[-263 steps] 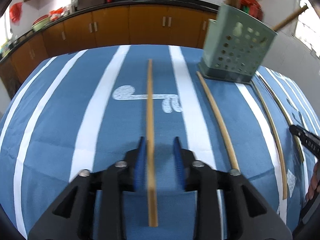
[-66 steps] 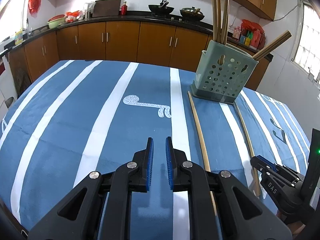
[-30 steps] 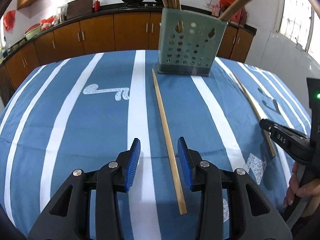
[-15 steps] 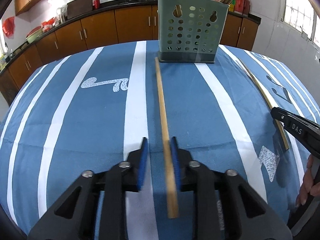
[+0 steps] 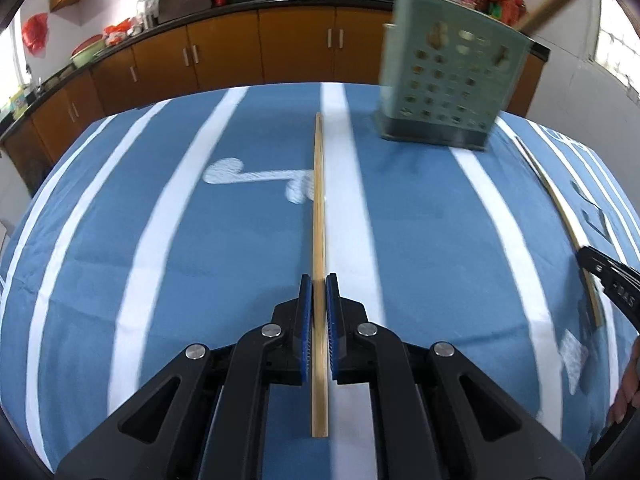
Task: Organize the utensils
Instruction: 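Lift both held chopsticks upright and carry them toward the green holder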
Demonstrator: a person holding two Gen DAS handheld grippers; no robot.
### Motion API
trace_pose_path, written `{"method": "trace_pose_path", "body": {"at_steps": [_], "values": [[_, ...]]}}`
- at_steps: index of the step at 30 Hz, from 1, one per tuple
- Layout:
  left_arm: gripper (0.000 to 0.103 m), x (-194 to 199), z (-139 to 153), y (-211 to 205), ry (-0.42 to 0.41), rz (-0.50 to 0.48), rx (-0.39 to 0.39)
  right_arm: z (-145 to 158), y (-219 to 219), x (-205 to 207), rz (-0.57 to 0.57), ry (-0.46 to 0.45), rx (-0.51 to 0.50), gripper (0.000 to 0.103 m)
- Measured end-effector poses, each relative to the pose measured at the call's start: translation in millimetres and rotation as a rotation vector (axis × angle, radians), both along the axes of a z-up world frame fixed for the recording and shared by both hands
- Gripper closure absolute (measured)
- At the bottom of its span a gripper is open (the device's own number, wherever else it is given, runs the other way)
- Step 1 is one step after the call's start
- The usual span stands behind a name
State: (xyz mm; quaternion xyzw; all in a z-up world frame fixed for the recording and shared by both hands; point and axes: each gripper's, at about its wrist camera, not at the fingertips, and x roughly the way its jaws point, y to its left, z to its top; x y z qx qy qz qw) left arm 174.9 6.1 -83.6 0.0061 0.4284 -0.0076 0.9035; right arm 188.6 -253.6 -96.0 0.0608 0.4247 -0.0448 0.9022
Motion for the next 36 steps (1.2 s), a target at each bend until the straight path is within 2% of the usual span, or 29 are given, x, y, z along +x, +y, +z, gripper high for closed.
{"method": "trace_pose_path", "body": {"at_steps": [6, 11, 26, 31, 34, 36], "values": [[0.095, 12, 0, 18, -0.013, 0.025, -0.011, -1, 4, 11, 0.037, -0.018, -0.031, 0.095], [0.095, 13, 0, 21, -0.013, 0.031, -0.033, -2, 3, 13, 0.042, -0.021, -0.012, 0.094], [0.094, 13, -1, 35, -0.013, 0.034, -0.143, -1, 5, 11, 0.036, -0.018, -0.025, 0.093], [0.094, 13, -1, 34, -0.013, 0.033, -0.138, -1, 5, 11, 0.036, -0.018, -0.024, 0.093], [0.094, 8, -1, 27, -0.009, 0.004, -0.078, -1, 4, 8, 0.039, -0.018, -0.022, 0.093], [0.094, 4, 0, 27, -0.008, -0.005, -0.07, -1, 4, 6, 0.04, -0.018, -0.018, 0.093]]}}
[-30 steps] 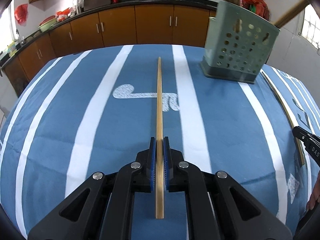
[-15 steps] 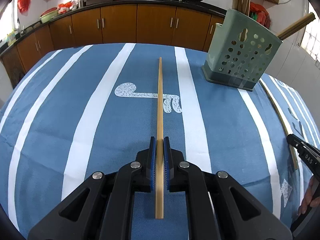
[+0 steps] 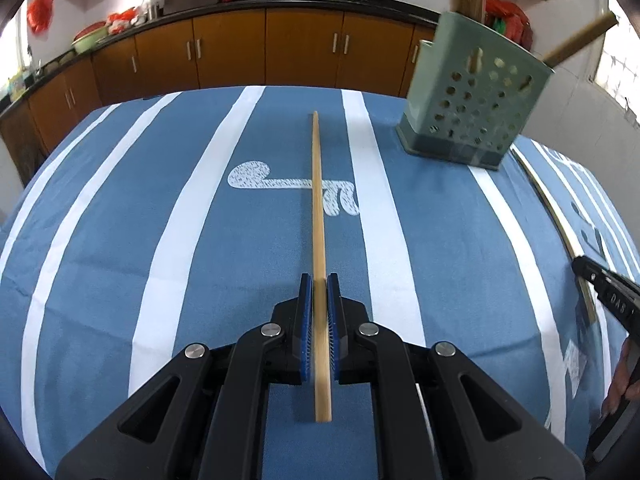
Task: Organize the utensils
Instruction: 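Lift both held chopsticks upright and carry them toward the green holder, then raise both chopsticks above the green holder and lower them into it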
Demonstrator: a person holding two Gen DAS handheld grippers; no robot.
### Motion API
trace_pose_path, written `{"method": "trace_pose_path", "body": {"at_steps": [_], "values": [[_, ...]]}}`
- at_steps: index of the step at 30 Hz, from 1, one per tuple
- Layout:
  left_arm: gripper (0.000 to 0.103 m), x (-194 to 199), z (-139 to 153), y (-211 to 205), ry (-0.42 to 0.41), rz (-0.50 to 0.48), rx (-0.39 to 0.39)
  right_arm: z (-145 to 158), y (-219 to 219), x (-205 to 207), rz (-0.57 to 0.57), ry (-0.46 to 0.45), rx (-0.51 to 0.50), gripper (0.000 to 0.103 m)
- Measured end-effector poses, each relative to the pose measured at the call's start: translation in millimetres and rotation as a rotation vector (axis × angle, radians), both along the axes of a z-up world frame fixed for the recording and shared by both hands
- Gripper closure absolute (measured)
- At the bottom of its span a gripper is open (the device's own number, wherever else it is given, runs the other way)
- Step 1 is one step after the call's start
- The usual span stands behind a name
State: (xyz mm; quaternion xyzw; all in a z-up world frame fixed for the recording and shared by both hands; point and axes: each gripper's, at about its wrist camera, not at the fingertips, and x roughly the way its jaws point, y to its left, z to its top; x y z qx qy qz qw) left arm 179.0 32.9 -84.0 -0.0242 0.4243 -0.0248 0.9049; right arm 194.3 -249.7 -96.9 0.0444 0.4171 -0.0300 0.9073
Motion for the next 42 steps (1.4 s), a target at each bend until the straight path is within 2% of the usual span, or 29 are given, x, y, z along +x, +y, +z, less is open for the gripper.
{"method": "trace_pose_path", "body": {"at_steps": [8, 11, 16, 30, 35, 42], "values": [[0.095, -3, 1, -2, 0.006, -0.017, 0.019, 1, -6, -3, 0.0, -0.003, 0.025, 0.095], [0.095, -5, 6, 2, 0.009, -0.019, 0.006, 12, -12, -12, -0.009, -0.047, 0.047, 0.095], [0.095, -10, 30, 8, -0.052, -0.014, -0.009, 39, -20, -24, -0.02, -0.132, 0.068, 0.095], [0.095, -34, 107, 16, -0.293, 0.008, -0.087, 109, -30, -51, -0.035, -0.367, 0.111, 0.095], [0.095, -36, 122, 18, -0.338, 0.016, -0.096, 123, -31, -52, -0.031, -0.407, 0.115, 0.095], [0.095, -34, 129, 19, -0.352, 0.017, -0.091, 131, -29, -54, -0.021, -0.431, 0.123, 0.095]]}}
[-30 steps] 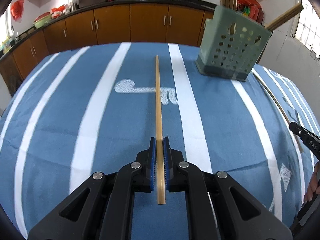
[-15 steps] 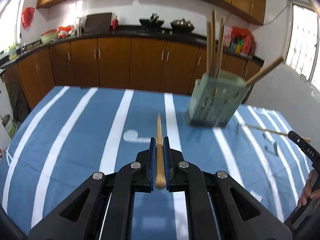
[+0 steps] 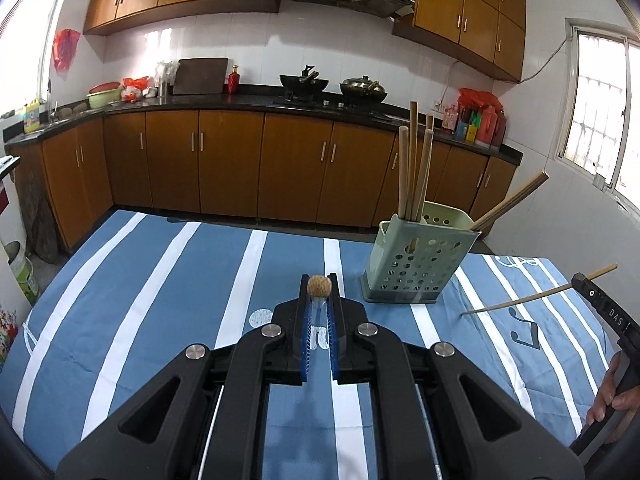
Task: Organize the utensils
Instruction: 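Raise both chopsticks above the green holder and lower them into it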
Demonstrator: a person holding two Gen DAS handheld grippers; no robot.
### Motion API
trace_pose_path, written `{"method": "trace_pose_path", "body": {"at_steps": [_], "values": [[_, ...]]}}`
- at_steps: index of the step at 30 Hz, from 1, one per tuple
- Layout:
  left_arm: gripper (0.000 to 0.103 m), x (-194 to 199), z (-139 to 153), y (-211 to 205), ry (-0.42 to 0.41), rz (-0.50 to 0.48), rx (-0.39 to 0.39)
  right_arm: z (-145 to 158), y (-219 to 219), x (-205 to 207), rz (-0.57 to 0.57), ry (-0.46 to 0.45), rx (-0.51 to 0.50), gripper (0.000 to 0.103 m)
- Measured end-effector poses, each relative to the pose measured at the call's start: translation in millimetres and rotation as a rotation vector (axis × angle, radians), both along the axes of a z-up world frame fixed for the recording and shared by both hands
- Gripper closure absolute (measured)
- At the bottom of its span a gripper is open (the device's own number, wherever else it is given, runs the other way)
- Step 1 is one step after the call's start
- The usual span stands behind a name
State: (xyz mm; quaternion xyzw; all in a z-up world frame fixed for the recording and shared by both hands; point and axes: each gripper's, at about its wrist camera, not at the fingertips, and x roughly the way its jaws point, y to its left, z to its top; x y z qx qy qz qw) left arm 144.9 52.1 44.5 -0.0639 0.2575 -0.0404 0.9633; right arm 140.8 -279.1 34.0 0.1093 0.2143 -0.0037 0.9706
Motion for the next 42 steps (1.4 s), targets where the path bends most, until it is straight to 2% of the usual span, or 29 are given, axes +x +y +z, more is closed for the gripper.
{"method": "trace_pose_path", "body": {"at_steps": [11, 17, 24, 30, 34, 42], "values": [[0.096, 2, 26, -3, -0.039, -0.064, -0.015, 37, 5, -3, 0.049, -0.076, -0.004, 0.096], [0.096, 0, 50, -15, -0.089, -0.118, -0.031, 72, 10, -7, 0.11, -0.149, 0.054, 0.096], [0.096, 5, 100, -44, -0.236, -0.155, -0.048, 120, 26, -7, 0.153, -0.277, 0.063, 0.096], [0.096, 30, 136, -69, -0.374, -0.119, -0.072, 141, 34, 14, 0.14, -0.326, 0.035, 0.096], [0.096, 49, 142, -78, -0.428, -0.077, -0.072, 141, 32, 37, 0.123, -0.317, 0.036, 0.096], [0.096, 84, 112, -87, -0.406, -0.045, -0.05, 121, 35, 81, 0.123, -0.241, 0.028, 0.096]]}}
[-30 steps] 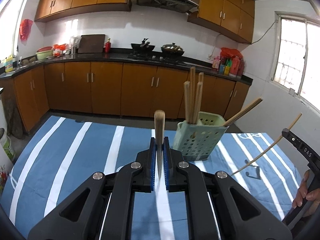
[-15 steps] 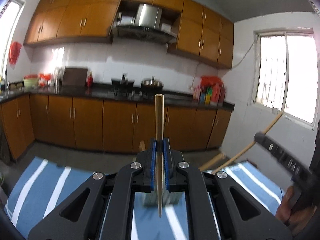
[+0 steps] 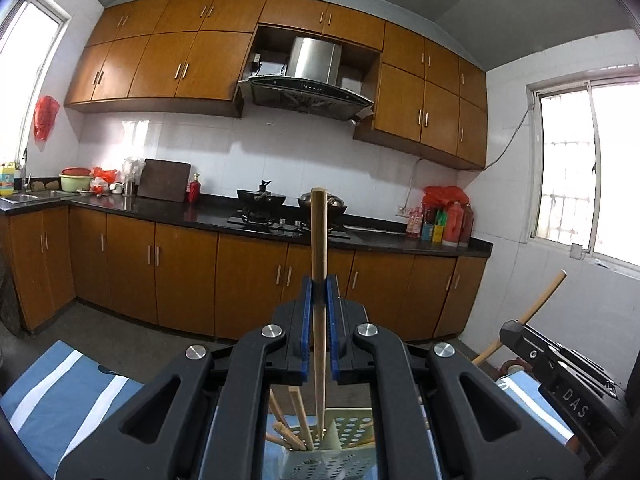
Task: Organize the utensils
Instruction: 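Raise both chopsticks above the green holder and lower them into it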
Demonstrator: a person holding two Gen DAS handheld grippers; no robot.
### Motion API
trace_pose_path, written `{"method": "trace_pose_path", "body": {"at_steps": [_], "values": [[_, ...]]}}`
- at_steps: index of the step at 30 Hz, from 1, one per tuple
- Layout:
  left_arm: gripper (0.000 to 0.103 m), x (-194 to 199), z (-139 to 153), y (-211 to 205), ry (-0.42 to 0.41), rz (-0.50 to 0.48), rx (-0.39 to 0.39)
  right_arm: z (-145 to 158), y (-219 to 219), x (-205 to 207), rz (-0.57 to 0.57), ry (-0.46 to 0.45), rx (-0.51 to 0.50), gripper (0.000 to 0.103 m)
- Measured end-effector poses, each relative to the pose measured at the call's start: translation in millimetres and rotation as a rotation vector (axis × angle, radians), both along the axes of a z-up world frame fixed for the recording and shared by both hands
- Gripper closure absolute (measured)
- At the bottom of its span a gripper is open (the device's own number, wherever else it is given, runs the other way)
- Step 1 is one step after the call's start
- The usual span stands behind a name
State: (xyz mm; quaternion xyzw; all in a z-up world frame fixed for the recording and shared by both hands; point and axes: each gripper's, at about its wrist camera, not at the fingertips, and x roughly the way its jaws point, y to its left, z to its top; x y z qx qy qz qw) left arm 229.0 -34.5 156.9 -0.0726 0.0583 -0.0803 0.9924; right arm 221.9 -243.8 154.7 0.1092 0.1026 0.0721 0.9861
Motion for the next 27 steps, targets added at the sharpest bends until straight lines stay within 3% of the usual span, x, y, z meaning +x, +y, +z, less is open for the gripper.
{"method": "trace_pose_path", "body": {"at_steps": [12, 27], "values": [[0.096, 21, -21, -2, 0.027, -0.02, -0.007, -33, 11, 27, 0.014, 0.077, -0.014, 0.096], [0.093, 30, -33, 1, 0.086, -0.01, -0.019, -41, 15, 25, 0.023, 0.098, -0.03, 0.092]]}}
